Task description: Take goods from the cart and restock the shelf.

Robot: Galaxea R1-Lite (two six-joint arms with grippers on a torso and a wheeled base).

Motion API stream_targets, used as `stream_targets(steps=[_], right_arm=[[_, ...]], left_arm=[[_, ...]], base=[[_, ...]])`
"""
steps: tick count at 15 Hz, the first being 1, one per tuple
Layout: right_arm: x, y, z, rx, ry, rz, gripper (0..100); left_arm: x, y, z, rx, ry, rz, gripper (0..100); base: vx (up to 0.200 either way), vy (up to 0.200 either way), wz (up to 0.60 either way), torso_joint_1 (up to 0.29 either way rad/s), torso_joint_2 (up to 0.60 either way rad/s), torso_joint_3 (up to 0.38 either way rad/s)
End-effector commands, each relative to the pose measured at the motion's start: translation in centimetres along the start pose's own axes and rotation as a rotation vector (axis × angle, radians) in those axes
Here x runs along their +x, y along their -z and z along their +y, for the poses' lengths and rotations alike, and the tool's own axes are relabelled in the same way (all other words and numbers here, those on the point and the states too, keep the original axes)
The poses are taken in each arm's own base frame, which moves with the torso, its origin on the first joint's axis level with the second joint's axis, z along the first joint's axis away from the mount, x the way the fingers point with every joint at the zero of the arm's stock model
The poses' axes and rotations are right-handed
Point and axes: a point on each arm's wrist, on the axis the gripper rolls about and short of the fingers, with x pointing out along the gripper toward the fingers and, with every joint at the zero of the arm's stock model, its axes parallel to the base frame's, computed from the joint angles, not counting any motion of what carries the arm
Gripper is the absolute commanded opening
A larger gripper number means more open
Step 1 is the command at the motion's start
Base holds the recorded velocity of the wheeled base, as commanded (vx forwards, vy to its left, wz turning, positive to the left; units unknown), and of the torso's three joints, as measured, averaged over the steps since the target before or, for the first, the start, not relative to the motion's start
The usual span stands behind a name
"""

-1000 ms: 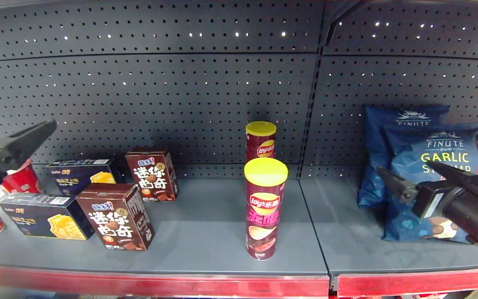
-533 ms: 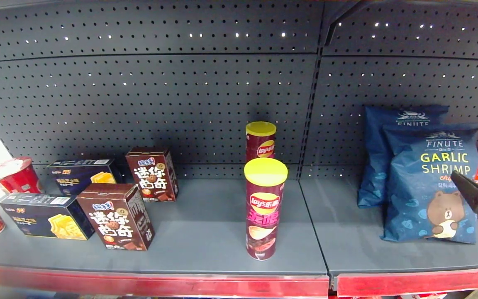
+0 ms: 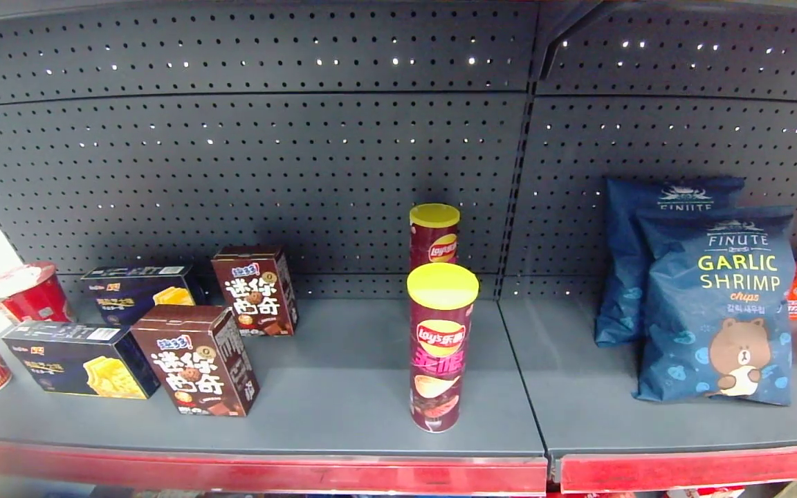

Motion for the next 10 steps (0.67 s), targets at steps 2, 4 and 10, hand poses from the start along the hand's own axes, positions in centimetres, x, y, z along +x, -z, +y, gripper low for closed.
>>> stream_targets(steps=[2,4,10], right_arm=[[-3.0,1.4,-2.3,0.045,0.183,-0.05,100],[-5.5,4.2,-3.4,0.018,0.093,0.0,100],[-6.5,6.0,-2.9,-0.048,-0.307,0.078,100]], left_arm=[[-0.4,3.8,-0.5,-0.007,0.013,0.012,100],[-0.2,5.2,-0.9,-0.006,0.082,0.029,100],[0.5,8.2,-1.8,0.015,0.258,0.019,100]], base=[[0.0,0.0,0.0,0.0,0.0,0.0],[0.0,0.0,0.0,0.0,0.0,0.0],[0.0,0.0,0.0,0.0,0.0,0.0]])
